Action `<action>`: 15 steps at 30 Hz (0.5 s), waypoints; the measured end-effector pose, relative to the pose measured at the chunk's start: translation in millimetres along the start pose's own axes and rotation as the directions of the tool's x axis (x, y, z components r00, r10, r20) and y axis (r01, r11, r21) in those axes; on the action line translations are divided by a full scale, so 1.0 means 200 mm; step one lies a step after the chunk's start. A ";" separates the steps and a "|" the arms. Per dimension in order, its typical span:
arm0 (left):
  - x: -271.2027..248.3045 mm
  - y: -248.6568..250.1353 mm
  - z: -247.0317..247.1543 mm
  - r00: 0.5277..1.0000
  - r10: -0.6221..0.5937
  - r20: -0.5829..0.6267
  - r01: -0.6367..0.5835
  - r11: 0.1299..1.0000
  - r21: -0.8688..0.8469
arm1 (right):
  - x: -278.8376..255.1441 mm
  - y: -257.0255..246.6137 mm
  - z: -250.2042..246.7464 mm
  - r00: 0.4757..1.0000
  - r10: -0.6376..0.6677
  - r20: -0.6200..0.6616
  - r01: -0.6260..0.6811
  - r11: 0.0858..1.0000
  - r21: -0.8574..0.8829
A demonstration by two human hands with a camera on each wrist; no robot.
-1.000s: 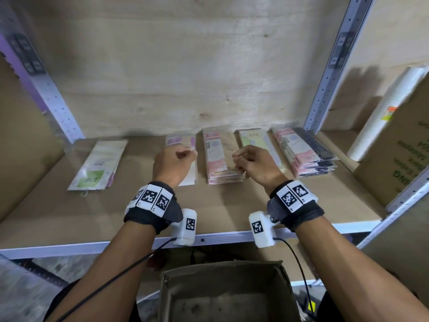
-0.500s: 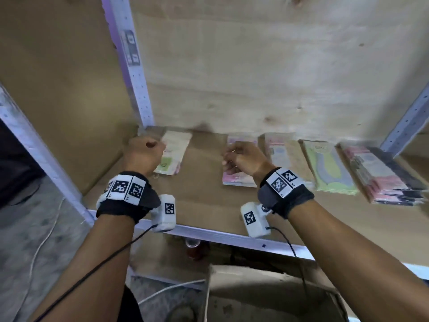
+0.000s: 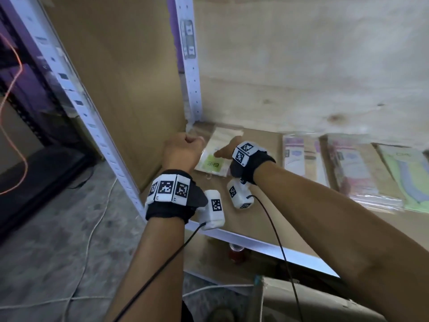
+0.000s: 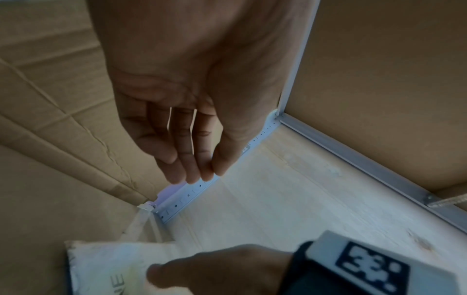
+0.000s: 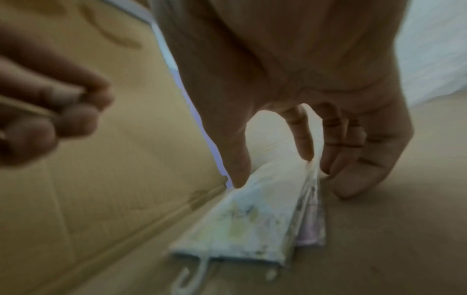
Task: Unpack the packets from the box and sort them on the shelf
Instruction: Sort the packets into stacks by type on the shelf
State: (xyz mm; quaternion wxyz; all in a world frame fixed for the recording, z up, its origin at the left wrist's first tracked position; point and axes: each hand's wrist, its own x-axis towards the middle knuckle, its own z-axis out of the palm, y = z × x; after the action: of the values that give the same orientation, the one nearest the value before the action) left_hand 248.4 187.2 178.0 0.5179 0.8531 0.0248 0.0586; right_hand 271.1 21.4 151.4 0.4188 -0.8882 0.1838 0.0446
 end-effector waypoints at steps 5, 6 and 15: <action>0.02 0.03 -0.01 0.998 -0.041 -0.042 0.040 0.999 -0.027 | 0.01 -0.01 -0.01 0.996 -0.086 -0.009 0.076 0.927 -0.367; 0.02 0.04 -0.01 0.999 -0.041 -0.035 0.040 0.999 -0.031 | -0.01 -0.02 -0.02 0.994 -0.105 0.025 0.104 0.873 -0.476; 0.00 0.07 0.01 0.999 -0.008 0.034 0.007 1.000 0.024 | 0.01 0.10 -0.10 1.000 -0.021 0.004 0.020 0.995 0.094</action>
State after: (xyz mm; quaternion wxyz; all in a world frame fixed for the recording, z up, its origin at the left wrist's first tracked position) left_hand 248.1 178.9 189.5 0.5081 0.8600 0.0200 0.0419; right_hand 263.1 -5.6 148.3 0.4610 -0.8692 0.1756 0.0337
